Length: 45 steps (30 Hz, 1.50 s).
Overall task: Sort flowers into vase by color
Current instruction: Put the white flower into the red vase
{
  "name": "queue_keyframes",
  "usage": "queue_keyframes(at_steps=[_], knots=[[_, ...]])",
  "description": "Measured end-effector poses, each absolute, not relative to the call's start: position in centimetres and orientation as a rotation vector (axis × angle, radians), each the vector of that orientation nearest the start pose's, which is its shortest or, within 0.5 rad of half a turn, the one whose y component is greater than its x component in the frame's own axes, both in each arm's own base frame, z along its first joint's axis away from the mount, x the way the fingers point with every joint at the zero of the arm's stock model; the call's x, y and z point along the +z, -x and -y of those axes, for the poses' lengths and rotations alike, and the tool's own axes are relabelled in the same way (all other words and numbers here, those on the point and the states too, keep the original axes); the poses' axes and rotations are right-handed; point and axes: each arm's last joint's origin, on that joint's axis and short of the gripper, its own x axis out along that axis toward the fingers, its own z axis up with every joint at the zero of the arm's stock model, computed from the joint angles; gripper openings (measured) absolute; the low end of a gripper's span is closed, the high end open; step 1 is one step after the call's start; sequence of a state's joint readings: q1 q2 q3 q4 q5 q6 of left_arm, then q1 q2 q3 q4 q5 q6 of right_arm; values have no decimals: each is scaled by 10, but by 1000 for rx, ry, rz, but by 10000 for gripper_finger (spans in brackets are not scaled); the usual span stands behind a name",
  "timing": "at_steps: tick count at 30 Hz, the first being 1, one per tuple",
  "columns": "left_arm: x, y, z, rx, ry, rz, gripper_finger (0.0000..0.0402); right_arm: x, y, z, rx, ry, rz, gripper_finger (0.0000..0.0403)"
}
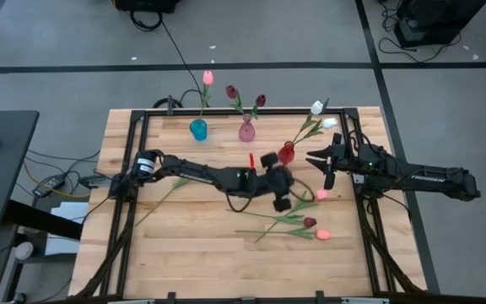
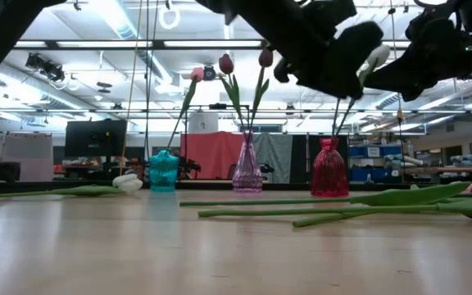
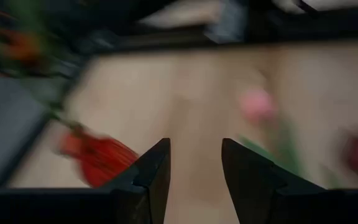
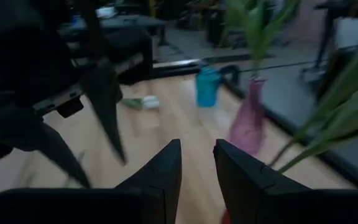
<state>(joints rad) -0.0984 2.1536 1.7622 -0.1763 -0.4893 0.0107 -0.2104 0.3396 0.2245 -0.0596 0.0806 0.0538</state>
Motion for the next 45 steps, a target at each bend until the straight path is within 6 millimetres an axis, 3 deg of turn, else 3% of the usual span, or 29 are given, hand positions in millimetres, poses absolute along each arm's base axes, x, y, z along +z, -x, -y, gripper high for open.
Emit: queue_keyframes(at_steps=[6,11,13,16,20,25,32,37,45], knots=[[193,-461,55,313,-110,-708,149,204,-114,25,-237,-86,-193,110],[192,-412,58,357,35,-708,149,203,-116,25,-232,-96,-202,110],[182,-388,56,393,91,-770,149,203,-116,25,-228,-97,-200,110],[184,-353,51,460,191,-840,149,204,-116,24,-225,-97,-189,110],[179,-307,43,591,267,-1046,149,206,-117,24,-224,-93,-171,110],[186,-267,38,726,377,-1237,149,206,-118,24,-224,-92,-166,110],[190,-239,31,873,354,-1464,131,205,-121,25,-237,-85,-178,110],[184,-235,23,835,322,-1485,117,204,-123,25,-229,-88,-179,110],[175,-202,4,797,445,-1446,114,204,-125,25,-209,-93,-178,110]])
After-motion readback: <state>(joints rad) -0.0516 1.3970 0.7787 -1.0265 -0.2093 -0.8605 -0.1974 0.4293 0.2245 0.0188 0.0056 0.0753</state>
